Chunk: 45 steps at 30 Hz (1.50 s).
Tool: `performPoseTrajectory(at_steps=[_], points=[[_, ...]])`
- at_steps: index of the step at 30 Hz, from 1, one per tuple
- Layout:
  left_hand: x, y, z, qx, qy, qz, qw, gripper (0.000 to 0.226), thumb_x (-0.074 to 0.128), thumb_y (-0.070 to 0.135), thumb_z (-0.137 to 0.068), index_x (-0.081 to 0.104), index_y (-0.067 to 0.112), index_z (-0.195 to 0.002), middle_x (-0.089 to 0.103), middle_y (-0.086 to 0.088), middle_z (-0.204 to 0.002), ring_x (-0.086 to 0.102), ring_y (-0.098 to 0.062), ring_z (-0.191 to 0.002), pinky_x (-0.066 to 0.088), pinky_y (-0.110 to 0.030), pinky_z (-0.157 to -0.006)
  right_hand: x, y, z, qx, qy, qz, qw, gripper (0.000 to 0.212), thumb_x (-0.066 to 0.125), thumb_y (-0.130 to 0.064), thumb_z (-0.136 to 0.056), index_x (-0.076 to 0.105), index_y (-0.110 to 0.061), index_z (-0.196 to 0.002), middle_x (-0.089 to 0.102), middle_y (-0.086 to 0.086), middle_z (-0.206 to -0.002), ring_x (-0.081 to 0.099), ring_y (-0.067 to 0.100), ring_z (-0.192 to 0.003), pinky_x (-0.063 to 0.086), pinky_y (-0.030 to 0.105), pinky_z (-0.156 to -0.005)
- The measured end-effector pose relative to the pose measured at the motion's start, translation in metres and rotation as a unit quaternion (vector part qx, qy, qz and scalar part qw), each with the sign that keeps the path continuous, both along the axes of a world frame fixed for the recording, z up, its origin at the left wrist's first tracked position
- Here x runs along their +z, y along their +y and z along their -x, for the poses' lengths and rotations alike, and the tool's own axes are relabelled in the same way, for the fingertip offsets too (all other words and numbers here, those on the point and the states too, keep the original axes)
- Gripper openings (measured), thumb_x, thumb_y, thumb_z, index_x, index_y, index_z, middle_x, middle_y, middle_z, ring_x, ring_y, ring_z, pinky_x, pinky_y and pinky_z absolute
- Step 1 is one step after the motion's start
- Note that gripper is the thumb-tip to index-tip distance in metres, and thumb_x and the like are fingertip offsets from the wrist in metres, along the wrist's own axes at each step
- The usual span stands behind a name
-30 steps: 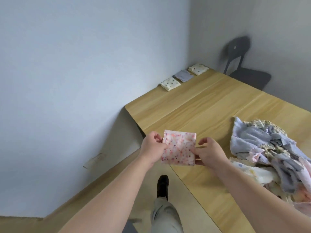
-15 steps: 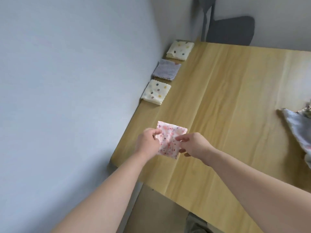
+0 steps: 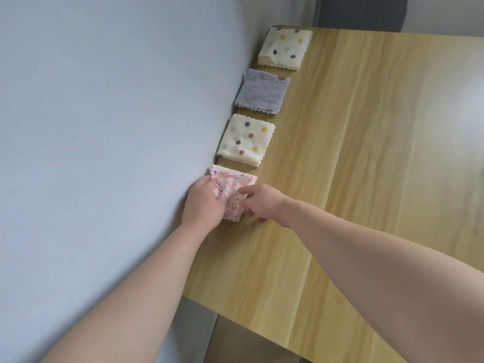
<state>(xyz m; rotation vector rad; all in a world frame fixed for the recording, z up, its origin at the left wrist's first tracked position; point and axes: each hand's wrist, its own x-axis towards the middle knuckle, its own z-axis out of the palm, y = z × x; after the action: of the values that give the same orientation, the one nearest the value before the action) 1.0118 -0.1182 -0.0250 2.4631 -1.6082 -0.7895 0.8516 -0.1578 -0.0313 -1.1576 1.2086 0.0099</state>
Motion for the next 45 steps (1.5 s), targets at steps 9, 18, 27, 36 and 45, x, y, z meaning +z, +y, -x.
performPoseTrajectory(at_steps=[9, 18, 27, 36, 45], points=[[0.020, 0.016, 0.039, -0.101, -0.106, 0.049, 0.988, 0.047, 0.063, 0.009, -0.086, 0.063, 0.001, -0.132, 0.048, -0.020, -0.148, 0.044, -0.041, -0.132, 0.032, -0.046, -0.115, 0.036, 0.029, 0.057, 0.035, 0.042, 0.022, 0.998, 0.053, 0.050, -0.017, -0.099, 0.046, -0.033, -0.149, 0.064, 0.007, -0.098, 0.059, 0.023, -0.080, 0.057, 0.035, -0.071], [0.059, 0.066, 0.190, -0.146, 0.070, 0.058, 0.985, 0.026, 0.058, 0.002, -0.091, 0.073, 0.016, -0.107, 0.061, 0.000, -0.124, 0.055, -0.015, -0.087, 0.042, -0.027, -0.084, 0.091, 0.114, 0.242, -0.155, 0.093, 0.050, 0.982, 0.026, 0.049, -0.020, -0.098, 0.068, -0.021, -0.117, 0.065, -0.005, -0.087, 0.067, 0.016, -0.073, 0.048, 0.018, -0.055], [0.082, 0.140, 0.390, -0.294, 0.133, 0.035, 0.946, 0.020, 0.058, 0.011, -0.094, 0.071, 0.021, -0.105, 0.062, 0.005, -0.117, 0.057, -0.016, -0.114, 0.042, -0.027, -0.098, 0.138, 0.207, 0.431, -0.254, 0.123, 0.141, 0.949, 0.019, 0.054, -0.024, -0.101, 0.072, -0.022, -0.105, 0.069, 0.001, -0.076, 0.059, -0.001, -0.054, 0.046, 0.017, -0.051], [0.087, 0.236, 0.599, -0.227, 0.141, 0.051, 0.962, 0.017, 0.062, 0.013, -0.093, 0.074, 0.024, -0.096, 0.065, 0.009, -0.102, 0.060, -0.007, -0.091, 0.047, -0.019, -0.086, 0.129, 0.295, 0.647, -0.216, 0.103, 0.183, 0.953, 0.019, 0.054, -0.026, -0.101, 0.073, -0.025, -0.101, 0.070, 0.001, -0.073, 0.061, 0.006, -0.059, 0.051, 0.028, -0.060], [0.122, 0.295, 0.741, -0.049, 0.213, 0.031, 0.975, 0.017, 0.062, 0.016, -0.095, 0.074, 0.028, -0.091, 0.069, 0.012, -0.083, 0.061, -0.004, -0.070, 0.042, -0.009, -0.056, 0.145, 0.318, 0.766, -0.154, 0.091, 0.153, 0.972, 0.018, 0.054, -0.022, -0.101, 0.071, -0.024, -0.096, 0.066, 0.002, -0.077, 0.064, 0.009, -0.062, 0.052, 0.025, -0.061]])
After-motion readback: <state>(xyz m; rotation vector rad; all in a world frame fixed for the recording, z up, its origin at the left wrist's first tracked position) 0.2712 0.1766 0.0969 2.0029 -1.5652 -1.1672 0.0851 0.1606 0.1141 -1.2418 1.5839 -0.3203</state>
